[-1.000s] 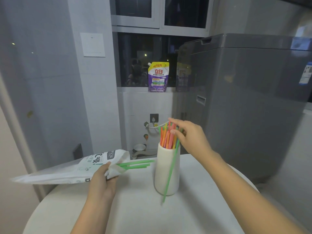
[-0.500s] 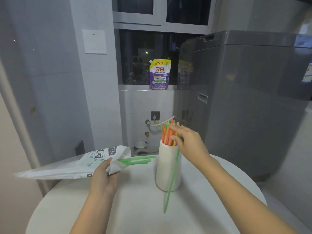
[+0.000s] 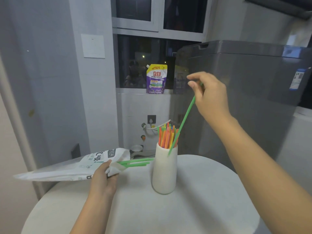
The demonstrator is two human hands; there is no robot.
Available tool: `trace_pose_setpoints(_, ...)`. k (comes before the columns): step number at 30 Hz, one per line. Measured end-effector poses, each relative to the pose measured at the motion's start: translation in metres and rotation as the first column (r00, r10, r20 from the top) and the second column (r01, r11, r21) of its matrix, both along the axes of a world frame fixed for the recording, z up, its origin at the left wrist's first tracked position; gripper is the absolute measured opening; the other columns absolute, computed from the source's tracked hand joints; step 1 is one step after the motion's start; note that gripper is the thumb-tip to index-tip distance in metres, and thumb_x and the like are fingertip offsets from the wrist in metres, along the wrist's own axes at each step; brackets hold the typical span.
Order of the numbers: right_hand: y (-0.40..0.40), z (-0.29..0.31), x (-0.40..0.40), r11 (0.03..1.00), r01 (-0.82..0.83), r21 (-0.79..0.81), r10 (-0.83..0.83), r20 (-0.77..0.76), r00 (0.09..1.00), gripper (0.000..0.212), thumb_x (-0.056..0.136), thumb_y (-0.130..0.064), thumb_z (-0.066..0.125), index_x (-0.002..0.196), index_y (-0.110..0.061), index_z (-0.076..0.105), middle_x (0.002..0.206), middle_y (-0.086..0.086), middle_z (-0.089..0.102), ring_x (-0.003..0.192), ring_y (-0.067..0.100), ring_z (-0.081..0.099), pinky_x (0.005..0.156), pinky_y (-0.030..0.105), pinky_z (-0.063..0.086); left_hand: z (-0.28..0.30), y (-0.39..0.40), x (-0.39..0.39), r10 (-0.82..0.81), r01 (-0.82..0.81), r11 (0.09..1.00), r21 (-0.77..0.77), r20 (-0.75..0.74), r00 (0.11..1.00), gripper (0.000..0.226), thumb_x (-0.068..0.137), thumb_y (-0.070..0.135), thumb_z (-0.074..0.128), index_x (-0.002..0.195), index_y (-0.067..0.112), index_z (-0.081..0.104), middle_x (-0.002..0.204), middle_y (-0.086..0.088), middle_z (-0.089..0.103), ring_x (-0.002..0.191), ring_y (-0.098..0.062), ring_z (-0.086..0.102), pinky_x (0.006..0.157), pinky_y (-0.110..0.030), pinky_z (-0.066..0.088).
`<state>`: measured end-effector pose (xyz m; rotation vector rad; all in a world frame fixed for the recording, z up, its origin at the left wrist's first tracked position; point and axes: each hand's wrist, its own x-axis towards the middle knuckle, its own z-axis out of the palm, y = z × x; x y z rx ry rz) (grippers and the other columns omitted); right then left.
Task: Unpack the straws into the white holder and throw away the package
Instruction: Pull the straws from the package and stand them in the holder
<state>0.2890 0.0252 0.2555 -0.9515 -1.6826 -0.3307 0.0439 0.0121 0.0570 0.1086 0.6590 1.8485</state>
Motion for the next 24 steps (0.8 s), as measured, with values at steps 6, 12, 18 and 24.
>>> trace_pose_setpoints(6, -0.008, 0.022, 0.002, 0.999, 0.000, 0.052, 0.000, -0.004, 1.000, 0.020, 0.093, -0.011, 0.053, 0.108, -0.004, 0.064, 0.101, 0.011, 0.064, 0.084, 0.007, 0.049, 0.068, -0.004, 0.033, 0.002, -0.002, -0.001, -0.003, 0.002, 1.000, 0.020, 0.019, 1.000, 0.028, 0.093, -0.006, 0.042, 0.119, 0.005, 0.045, 0.088, -0.004, 0.056, 0.079, -0.013, 0.056, 0.054, -0.021, 0.054)
trace_pose_setpoints(12, 0.000, 0.013, -0.002, 0.999, -0.010, 0.031, 0.010, 0.021, 1.000, 0.018, 0.092, -0.010, 0.053, 0.104, -0.001, 0.064, 0.100, 0.013, 0.064, 0.084, 0.010, 0.050, 0.067, -0.004, 0.033, 0.002, -0.003, -0.001, -0.038, 0.038, 0.999, -0.012, 0.006, 0.999, 0.017, 0.095, -0.004, 0.041, 0.089, 0.006, 0.053, 0.089, -0.004, 0.055, 0.079, -0.011, 0.054, 0.053, -0.017, 0.053)
trace_pose_setpoints(18, 0.009, 0.000, -0.008, 0.999, -0.033, -0.003, 0.033, 0.032, 0.999, 0.019, 0.092, -0.011, 0.052, 0.101, 0.001, 0.065, 0.101, 0.015, 0.065, 0.090, 0.009, 0.049, 0.069, -0.007, 0.032, 0.002, -0.005, 0.002, -0.043, 0.042, 0.999, -0.018, -0.019, 0.999, 0.016, 0.094, -0.003, 0.043, 0.087, 0.007, 0.053, 0.086, -0.004, 0.056, 0.078, -0.012, 0.055, 0.055, -0.018, 0.053)
trace_pose_setpoints(24, 0.011, 0.010, -0.009, 1.000, -0.030, -0.002, 0.030, 0.106, 0.994, 0.021, 0.092, -0.013, 0.051, 0.100, 0.001, 0.064, 0.101, 0.016, 0.065, 0.090, 0.008, 0.048, 0.066, -0.008, 0.030, 0.001, -0.003, 0.005, -0.048, 0.048, 0.999, -0.024, -0.036, 0.998, 0.015, 0.094, -0.003, 0.043, 0.088, 0.006, 0.054, 0.089, -0.005, 0.057, 0.080, -0.013, 0.056, 0.054, -0.018, 0.053)
